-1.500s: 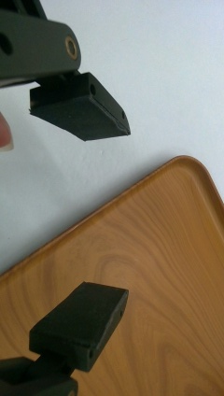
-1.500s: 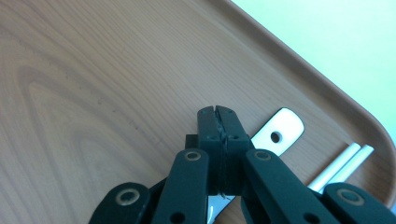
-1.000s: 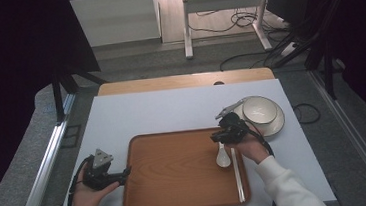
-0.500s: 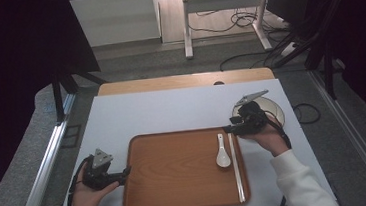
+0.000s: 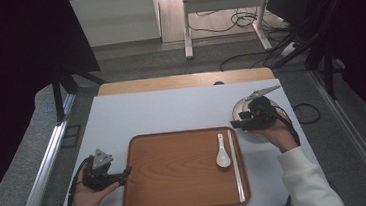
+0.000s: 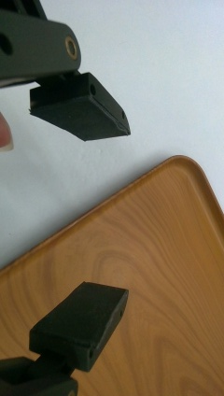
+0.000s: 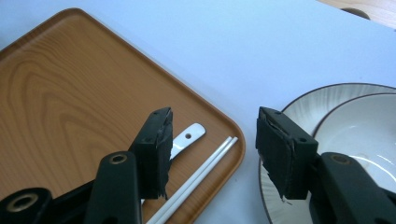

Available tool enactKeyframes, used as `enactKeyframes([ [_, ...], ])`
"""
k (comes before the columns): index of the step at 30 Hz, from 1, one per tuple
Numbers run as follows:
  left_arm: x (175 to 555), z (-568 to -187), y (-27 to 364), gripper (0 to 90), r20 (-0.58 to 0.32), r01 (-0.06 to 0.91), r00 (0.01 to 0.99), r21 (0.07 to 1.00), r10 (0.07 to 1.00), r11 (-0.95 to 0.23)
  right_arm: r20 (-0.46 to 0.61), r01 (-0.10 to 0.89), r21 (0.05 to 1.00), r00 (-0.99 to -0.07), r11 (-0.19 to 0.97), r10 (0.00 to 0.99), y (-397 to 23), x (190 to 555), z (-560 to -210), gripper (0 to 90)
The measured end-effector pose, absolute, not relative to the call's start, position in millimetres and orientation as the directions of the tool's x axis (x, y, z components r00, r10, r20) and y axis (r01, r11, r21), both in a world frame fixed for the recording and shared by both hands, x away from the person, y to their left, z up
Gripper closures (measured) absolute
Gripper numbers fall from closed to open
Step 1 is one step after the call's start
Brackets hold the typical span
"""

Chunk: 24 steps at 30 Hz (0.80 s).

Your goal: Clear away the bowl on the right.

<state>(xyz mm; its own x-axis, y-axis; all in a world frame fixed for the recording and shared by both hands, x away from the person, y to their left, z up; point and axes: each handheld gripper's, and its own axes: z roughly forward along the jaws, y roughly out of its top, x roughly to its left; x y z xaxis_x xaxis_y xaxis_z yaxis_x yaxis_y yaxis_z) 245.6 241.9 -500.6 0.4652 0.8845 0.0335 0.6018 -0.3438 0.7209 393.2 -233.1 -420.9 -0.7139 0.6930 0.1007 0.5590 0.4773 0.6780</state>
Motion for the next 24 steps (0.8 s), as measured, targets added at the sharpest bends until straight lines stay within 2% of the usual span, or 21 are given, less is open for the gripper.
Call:
enactKeyframes([
  [13, 245, -501, 244, 19.0, 0.027, 0.598, 0.47, 0.725, 0.882, -0.341, 0.085, 0.567, 0.706, -0.662, 0.424, 0.745, -250, 399, -408, 45.7],
  [24, 248, -501, 241, 19.0, 0.031, 0.595, 0.477, 0.725, 0.878, -0.349, 0.056, 0.594, 0.726, -0.551, 0.345, 0.832, -291, 408, -395, 44.4],
])
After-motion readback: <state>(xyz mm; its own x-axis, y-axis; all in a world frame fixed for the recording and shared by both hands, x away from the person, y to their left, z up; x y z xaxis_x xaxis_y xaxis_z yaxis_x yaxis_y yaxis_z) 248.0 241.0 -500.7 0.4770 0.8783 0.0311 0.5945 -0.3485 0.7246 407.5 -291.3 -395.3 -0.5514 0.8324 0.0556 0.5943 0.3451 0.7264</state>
